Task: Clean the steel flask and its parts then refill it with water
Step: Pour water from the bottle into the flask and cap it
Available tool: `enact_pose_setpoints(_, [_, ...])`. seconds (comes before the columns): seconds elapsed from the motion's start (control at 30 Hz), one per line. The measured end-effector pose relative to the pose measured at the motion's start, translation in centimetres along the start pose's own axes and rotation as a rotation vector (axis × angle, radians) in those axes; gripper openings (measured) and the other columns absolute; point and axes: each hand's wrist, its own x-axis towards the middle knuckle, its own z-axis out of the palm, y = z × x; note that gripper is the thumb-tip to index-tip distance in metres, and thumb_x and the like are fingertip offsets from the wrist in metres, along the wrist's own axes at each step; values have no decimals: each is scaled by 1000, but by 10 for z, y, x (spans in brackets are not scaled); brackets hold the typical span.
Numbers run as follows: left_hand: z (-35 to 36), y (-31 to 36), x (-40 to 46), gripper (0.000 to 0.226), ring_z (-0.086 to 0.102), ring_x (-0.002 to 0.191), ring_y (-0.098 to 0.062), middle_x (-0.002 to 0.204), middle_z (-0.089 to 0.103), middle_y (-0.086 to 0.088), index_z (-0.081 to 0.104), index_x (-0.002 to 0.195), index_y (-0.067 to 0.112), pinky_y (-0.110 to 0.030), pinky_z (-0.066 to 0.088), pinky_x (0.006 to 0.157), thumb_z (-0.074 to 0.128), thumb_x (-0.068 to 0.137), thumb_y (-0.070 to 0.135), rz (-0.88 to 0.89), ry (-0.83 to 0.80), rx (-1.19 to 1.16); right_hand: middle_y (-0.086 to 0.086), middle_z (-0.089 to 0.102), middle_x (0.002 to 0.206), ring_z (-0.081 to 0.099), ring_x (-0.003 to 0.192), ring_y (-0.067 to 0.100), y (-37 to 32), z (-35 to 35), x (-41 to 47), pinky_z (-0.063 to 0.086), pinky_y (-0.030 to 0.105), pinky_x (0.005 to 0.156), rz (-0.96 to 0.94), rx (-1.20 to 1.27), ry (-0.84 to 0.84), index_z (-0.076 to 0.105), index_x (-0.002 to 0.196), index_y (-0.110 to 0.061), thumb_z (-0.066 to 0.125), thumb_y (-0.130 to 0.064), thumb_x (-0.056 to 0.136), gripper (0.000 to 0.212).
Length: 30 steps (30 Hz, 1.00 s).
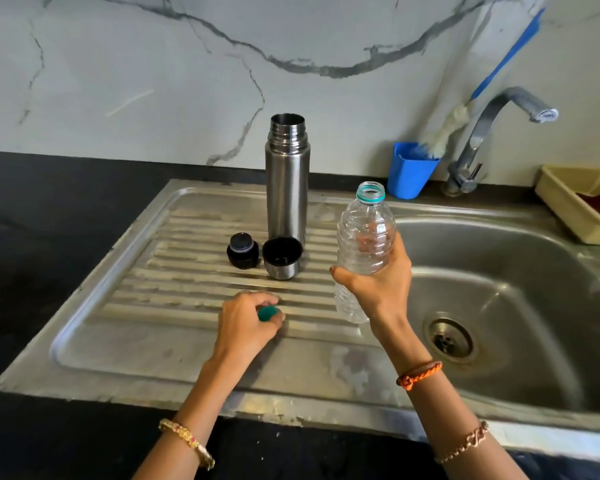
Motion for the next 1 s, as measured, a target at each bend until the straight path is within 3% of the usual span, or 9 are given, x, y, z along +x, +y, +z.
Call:
enact_pose_setpoints(0.07, [-3, 18, 11, 10, 54, 60, -1, 68, 66, 11, 76, 88, 17, -6, 36, 56, 72, 79, 15, -44, 27, -183, -9, 64, 91, 64, 83, 14, 1, -10, 3, 53, 26, 75, 0, -3, 7, 52, 101, -25, 83, -3, 50, 64])
enact_pose_setpoints(0.13, [-11, 47, 20, 14, 55, 55, 2, 57, 64, 14, 74, 76, 22, -7, 39, 54, 71, 79, 9, -90, -27, -517, -5, 65, 90, 64, 82, 17, 2, -21, 7, 52, 27, 73, 6, -11, 14, 54, 101, -23, 83, -6, 48, 62])
enact_pose_setpoints(0.23, [-28, 102, 31, 14, 63, 66, -2, 66, 69, 7, 69, 78, 14, -16, 52, 64, 70, 74, 1, -91, -75, -1045, -6, 65, 90, 63, 80, 13, -1, -38, 10, 50, 20, 69, 14, -37, -4, 56, 103, -17, 84, -5, 48, 63])
enact_pose_setpoints(0.33, [-35, 148, 40, 19, 65, 72, -8, 70, 69, 3, 63, 76, 10, -22, 55, 76, 72, 61, 5, -35, 14, -1289, -8, 66, 92, 64, 79, 6, -3, -51, 11, 51, 19, 69, 1, -96, -49, 56, 107, -17, 83, -11, 45, 67])
enact_pose_setpoints(0.43, [-28, 176, 44, 21, 65, 69, -5, 64, 68, 6, 60, 73, 10, -23, 55, 77, 71, 54, 9, -26, 38, -1458, -19, 61, 85, 59, 75, -8, -4, -58, 13, 43, 5, 65, -30, -175, -53, 55, 104, -21, 83, -2, 48, 66])
enact_pose_setpoints(0.57, [-13, 183, 43, 18, 64, 71, -7, 67, 68, 6, 63, 72, 11, -21, 53, 70, 72, 57, 9, 86, 81, -1442, -24, 57, 84, 54, 76, -17, -2, -61, 9, 37, -1, 62, -63, -267, -18, 55, 109, -23, 75, -21, 42, 70])
enact_pose_setpoints(0.67, [-1, 181, 40, 18, 64, 70, -2, 70, 68, 7, 65, 73, 9, -15, 50, 66, 72, 65, -5, 207, 58, -1306, -23, 59, 85, 56, 78, -11, -2, -64, 9, 39, 2, 63, -66, -298, 6, 55, 112, -23, 76, -22, 42, 73])
enact_pose_setpoints(0.87, [2, 176, 48, 24, 66, 85, -7, 89, 68, 2, 69, 80, 15, -17, 51, 75, 72, 70, -6, 389, 73, -1118, -9, 64, 95, 62, 83, 13, -8, -67, 13, 51, 28, 71, -88, -370, 48, 53, 114, -21, 82, -11, 47, 73])
enact_pose_setpoints(1.0, [0, 175, 50, 23, 68, 84, -7, 93, 68, -3, 69, 79, 15, -18, 53, 76, 72, 70, -6, 360, -13, -1070, -10, 64, 98, 62, 87, 14, -9, -65, 12, 52, 33, 74, -66, -421, 37, 51, 116, -22, 81, -13, 49, 74])
